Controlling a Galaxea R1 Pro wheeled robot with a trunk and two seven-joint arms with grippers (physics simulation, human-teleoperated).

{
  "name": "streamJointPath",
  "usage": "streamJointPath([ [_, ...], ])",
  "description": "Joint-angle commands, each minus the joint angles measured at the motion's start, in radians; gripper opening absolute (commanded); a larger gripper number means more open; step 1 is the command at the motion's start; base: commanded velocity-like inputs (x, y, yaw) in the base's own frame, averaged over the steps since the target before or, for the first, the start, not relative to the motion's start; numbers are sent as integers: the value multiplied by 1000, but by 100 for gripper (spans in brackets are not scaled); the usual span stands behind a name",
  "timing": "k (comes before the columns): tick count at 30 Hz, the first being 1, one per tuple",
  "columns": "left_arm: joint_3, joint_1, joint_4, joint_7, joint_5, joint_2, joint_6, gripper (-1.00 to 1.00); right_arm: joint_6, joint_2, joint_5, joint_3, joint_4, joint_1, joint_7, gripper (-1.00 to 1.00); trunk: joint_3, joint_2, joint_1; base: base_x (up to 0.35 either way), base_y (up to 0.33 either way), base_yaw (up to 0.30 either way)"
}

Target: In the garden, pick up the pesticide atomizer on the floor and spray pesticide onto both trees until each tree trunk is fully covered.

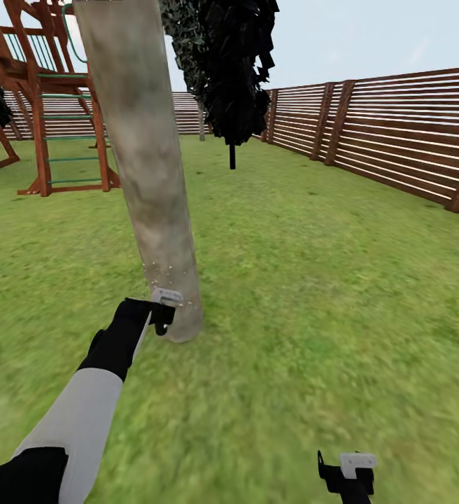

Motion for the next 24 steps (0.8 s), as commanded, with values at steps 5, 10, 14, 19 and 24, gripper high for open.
streamJointPath([
  [5,6,2,0,-9,-11,31,3,-100,0,0,0,8,0,0,-7,100,-1,0,0,14,-273,276],
  [10,4,4,12,-7,-9,31,1,-100,0,0,0,9,0,0,-7,100,-1,0,0,154,-252,202],
  [14,4,5,13,-7,-9,31,1,-100,0,0,0,8,0,0,-7,100,-1,0,0,183,-234,18],
  [19,4,29,23,-6,-6,31,-3,-100,0,0,0,9,0,0,-7,100,-1,0,0,86,-255,39],
  [24,3,34,25,-5,-5,28,-3,-100,0,1,0,9,0,0,-7,100,-1,0,0,3,-273,247],
])
